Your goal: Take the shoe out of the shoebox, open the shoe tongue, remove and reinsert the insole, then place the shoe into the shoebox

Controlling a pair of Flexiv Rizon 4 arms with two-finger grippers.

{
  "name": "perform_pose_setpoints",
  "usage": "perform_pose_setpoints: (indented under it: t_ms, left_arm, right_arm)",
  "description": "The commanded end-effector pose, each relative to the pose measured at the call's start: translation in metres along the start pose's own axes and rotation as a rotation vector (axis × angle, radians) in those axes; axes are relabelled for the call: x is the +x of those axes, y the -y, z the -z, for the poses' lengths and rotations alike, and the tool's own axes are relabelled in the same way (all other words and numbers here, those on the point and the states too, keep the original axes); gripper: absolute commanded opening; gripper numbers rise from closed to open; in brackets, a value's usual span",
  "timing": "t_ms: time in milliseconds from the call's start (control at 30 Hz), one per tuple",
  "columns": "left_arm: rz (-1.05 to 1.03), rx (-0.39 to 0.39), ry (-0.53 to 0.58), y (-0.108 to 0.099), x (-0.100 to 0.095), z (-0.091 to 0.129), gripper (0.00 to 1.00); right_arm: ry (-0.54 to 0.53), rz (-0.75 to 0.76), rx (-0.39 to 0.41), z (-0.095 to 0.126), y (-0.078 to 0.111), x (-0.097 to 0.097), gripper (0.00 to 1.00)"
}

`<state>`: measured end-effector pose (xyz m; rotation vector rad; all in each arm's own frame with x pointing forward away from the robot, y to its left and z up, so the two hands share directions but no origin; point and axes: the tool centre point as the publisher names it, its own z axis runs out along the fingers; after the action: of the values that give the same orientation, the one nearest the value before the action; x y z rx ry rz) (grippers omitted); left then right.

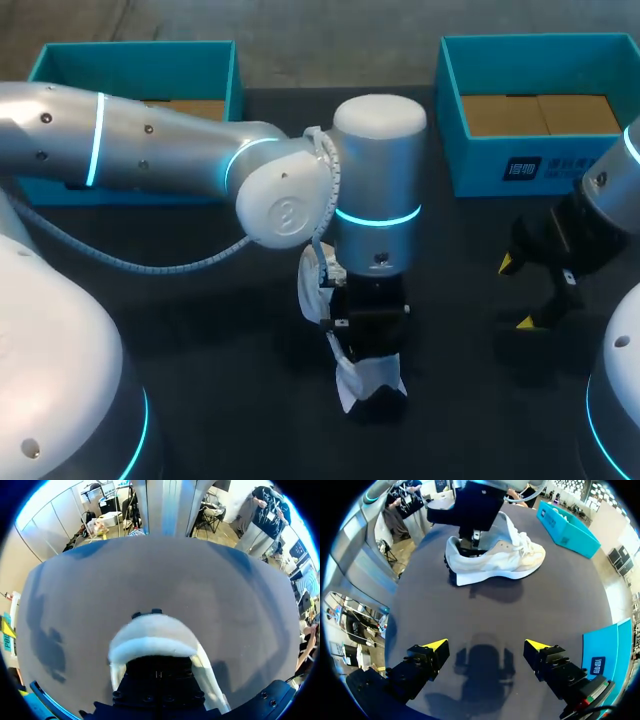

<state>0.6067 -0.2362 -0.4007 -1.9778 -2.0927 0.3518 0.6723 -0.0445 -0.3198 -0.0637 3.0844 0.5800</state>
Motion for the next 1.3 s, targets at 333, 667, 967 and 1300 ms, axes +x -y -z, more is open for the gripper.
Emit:
perform_pose_setpoints:
  t_ms: [333, 667, 967, 1300]
  left_arm:
    - [0.068, -0.086, 0.028, -0.024, 0.01, -0.001, 0.0]
    - [0.035, -0.073, 0.049, -0.012, 0.007, 0.011, 0.0]
    - [0.015, -0.049, 0.046, -0.009, -0.002, 0.002, 0.0]
    - [0.046, -0.066, 0.007, -0.021, 0.001, -0.008, 0.0]
  right_arm:
    - [0.002, -0.001, 0.004, 0.0, 0.0, 0.001, 1.0]
    - [0.002, -0.001, 0.004, 0.0, 0.0, 0.001, 1.0]
    - [0.002, -0.001, 0.004, 0.0, 0.0, 0.001, 1.0]
    - [0.002, -0.001, 0.004, 0.0, 0.0, 0.001, 1.0]
